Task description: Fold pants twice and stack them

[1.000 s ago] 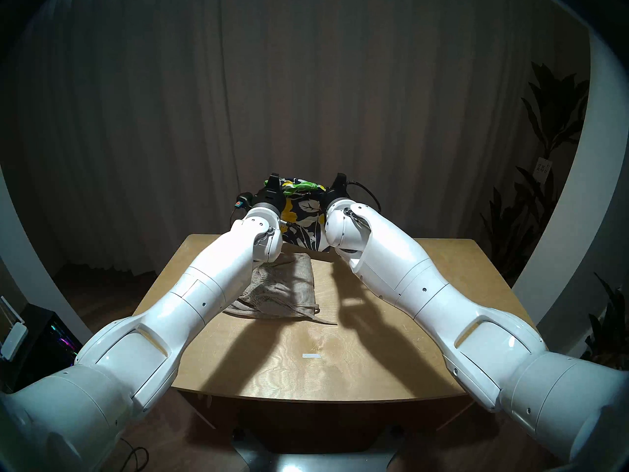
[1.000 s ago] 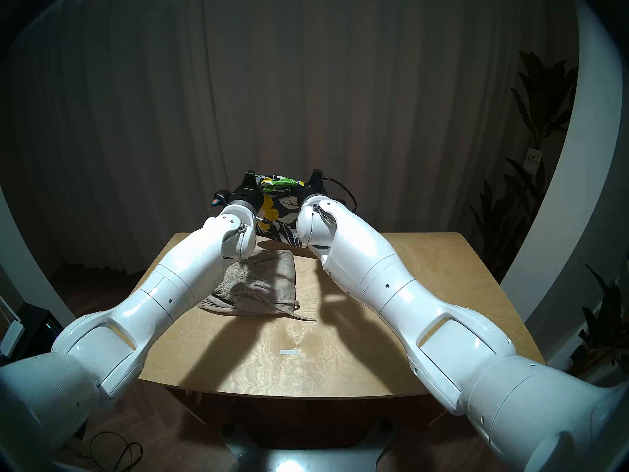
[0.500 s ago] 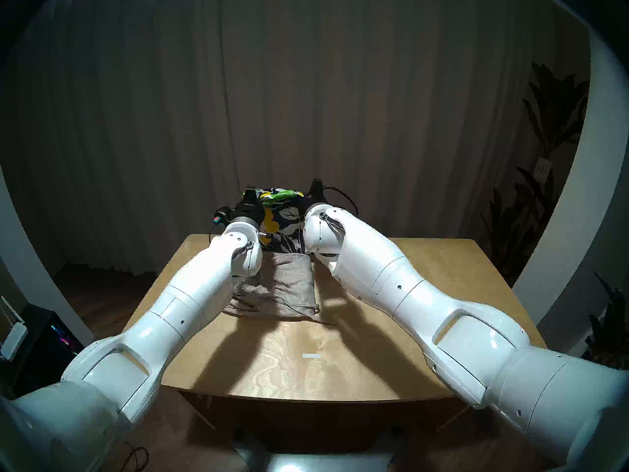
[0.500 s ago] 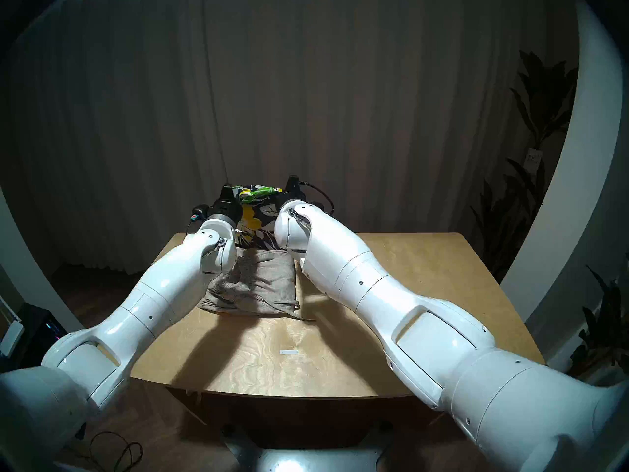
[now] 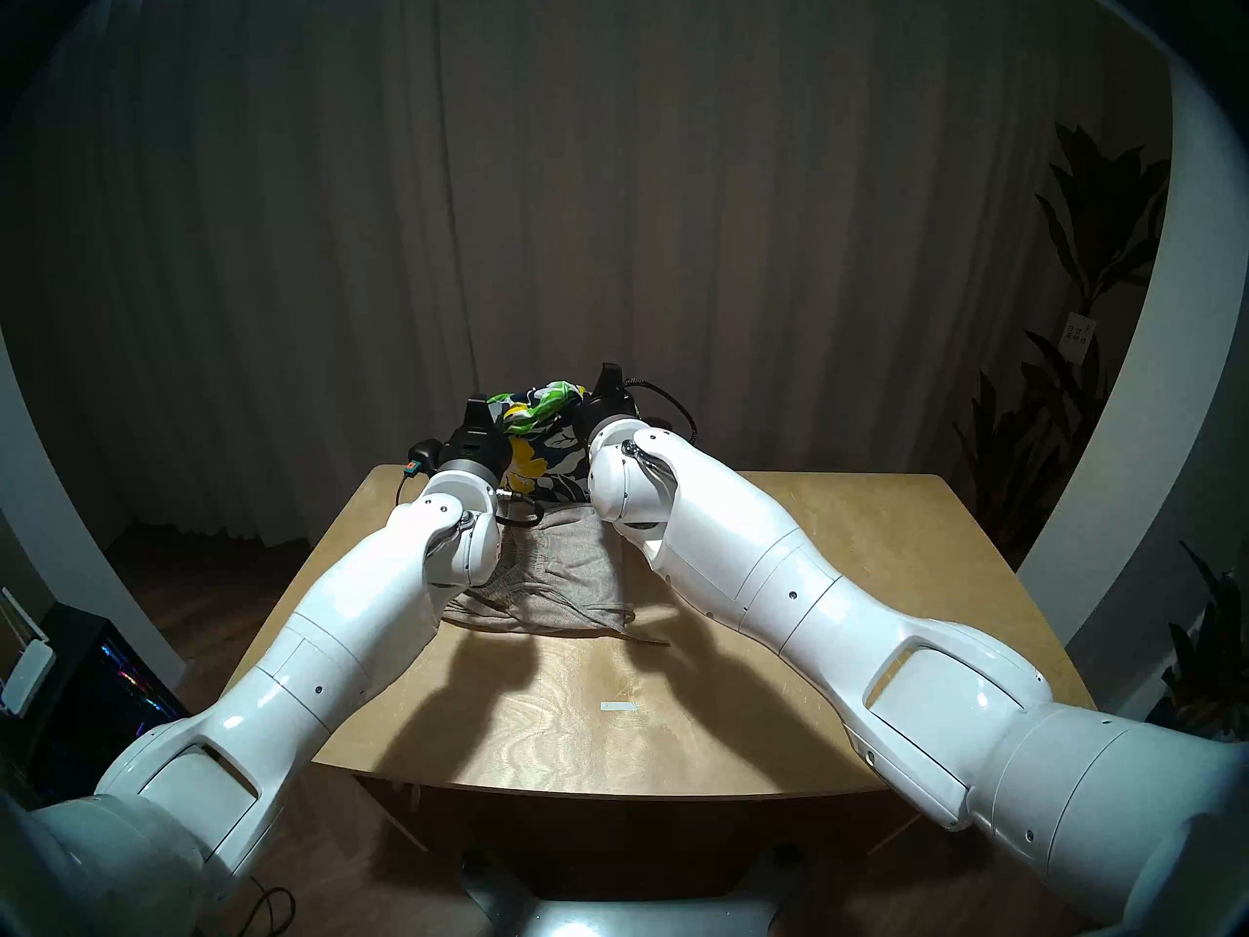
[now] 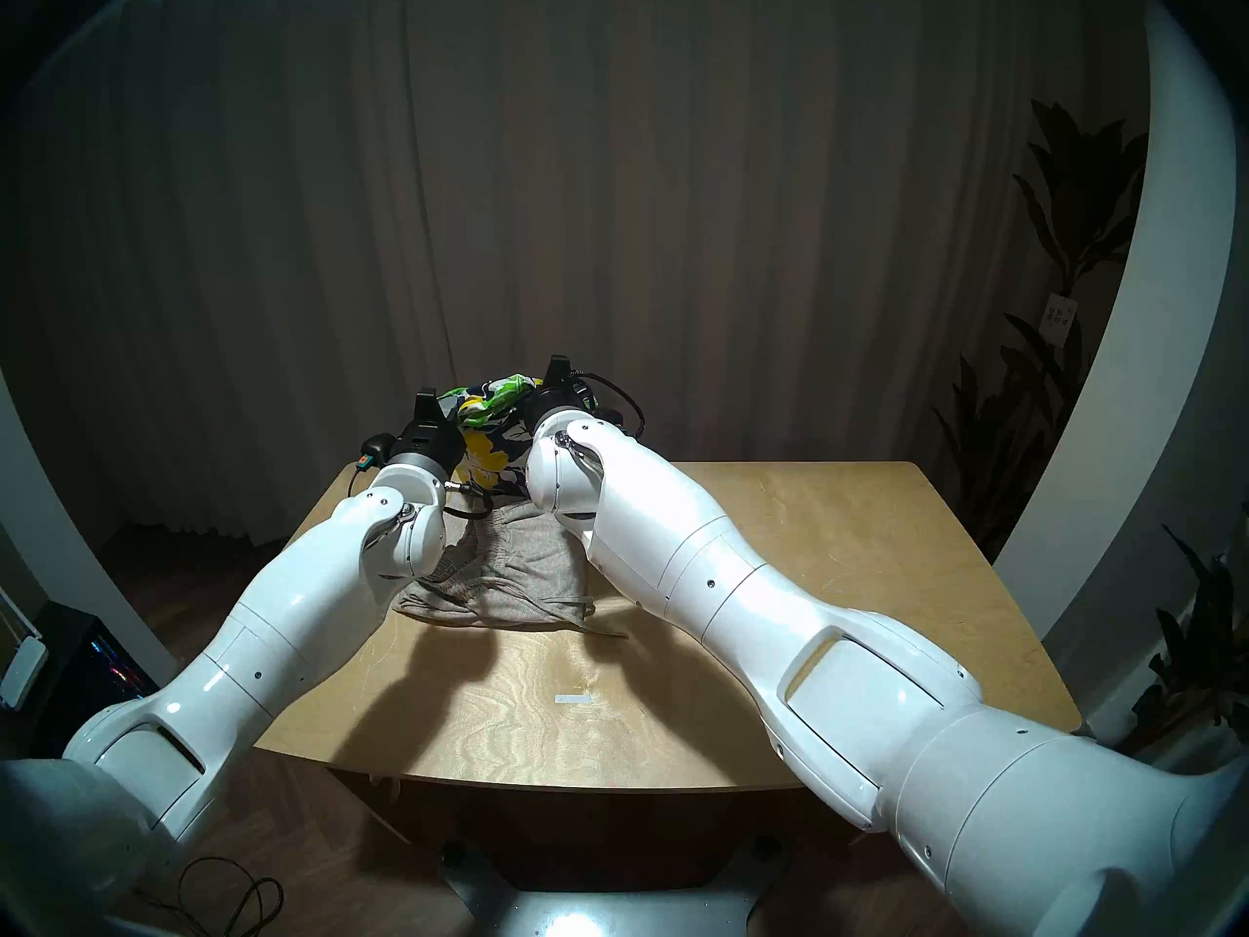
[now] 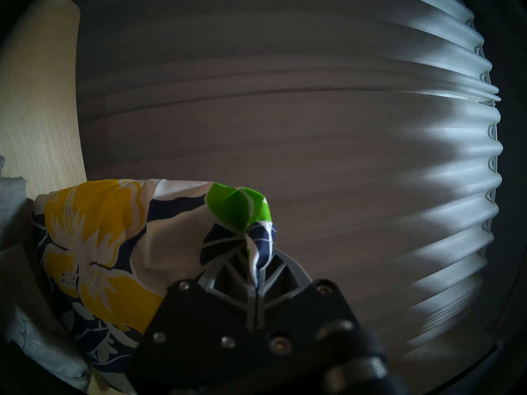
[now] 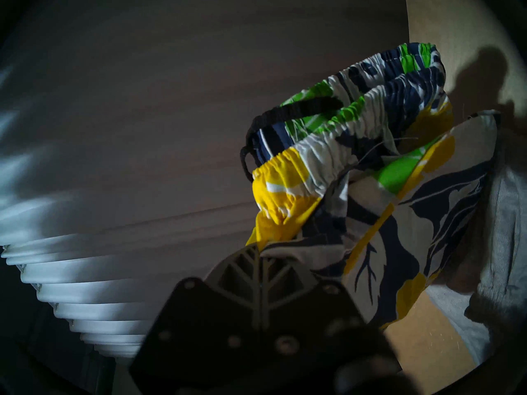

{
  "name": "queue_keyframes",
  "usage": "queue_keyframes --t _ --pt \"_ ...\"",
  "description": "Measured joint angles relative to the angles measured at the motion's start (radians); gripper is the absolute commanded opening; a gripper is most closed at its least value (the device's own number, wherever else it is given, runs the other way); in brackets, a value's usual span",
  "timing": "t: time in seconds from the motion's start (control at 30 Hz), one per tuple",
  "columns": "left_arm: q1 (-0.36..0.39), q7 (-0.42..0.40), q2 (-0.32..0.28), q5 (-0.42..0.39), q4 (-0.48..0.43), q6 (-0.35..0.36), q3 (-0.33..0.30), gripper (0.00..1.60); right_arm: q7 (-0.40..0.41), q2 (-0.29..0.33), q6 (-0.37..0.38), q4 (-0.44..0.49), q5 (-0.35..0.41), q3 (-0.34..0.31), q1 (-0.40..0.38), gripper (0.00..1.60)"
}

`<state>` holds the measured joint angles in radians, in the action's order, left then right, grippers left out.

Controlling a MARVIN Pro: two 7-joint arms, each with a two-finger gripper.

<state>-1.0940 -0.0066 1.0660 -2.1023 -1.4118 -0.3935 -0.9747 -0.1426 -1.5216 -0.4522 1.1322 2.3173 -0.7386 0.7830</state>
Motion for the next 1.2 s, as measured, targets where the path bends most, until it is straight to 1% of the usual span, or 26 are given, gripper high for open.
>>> queue_keyframes --t 0.1,0.37,0.43,0.5,0.57,0.6,0.73,0.83,1.03,1.2 --pt "-0.043 0.008 -0.028 -0.008 -0.050 -0.010 -0.002 0.00 -0.007 0.023 -0.016 0.048 -0.001 0.013 0.036 0.00" --pt "-0.119 0.020 -0.083 -0.012 -0.122 -0.040 -0.013 0.00 -0.033 0.059 -0.046 0.137 -0.001 0.050 0.113 0.00" --pt "-0.150 0.025 -0.103 -0.019 -0.150 -0.052 -0.021 0.00 -0.044 0.073 -0.060 0.173 -0.001 0.065 0.143 0.00" --pt "-0.164 0.027 -0.112 -0.023 -0.161 -0.057 -0.023 0.00 -0.048 0.079 -0.066 0.187 -0.001 0.070 0.154 0.00" --pt "-0.193 0.031 -0.128 -0.033 -0.184 -0.066 -0.026 0.00 -0.057 0.092 -0.080 0.217 -0.003 0.081 0.176 0.00" --pt "-0.213 0.034 -0.138 -0.039 -0.196 -0.071 -0.025 0.00 -0.063 0.101 -0.089 0.235 -0.005 0.088 0.189 0.00" --pt "-0.254 0.037 -0.154 -0.046 -0.215 -0.081 -0.017 0.00 -0.079 0.120 -0.109 0.271 -0.009 0.102 0.213 0.00" --pt "-0.302 0.040 -0.174 -0.048 -0.236 -0.094 0.002 0.00 -0.096 0.143 -0.131 0.306 -0.013 0.117 0.240 0.00" --pt "-0.359 0.043 -0.199 -0.039 -0.269 -0.117 0.026 0.00 -0.116 0.167 -0.156 0.337 -0.020 0.135 0.267 0.00" --pt "-0.401 0.044 -0.222 -0.038 -0.302 -0.139 0.026 0.00 -0.120 0.184 -0.170 0.365 -0.022 0.145 0.285 0.00"
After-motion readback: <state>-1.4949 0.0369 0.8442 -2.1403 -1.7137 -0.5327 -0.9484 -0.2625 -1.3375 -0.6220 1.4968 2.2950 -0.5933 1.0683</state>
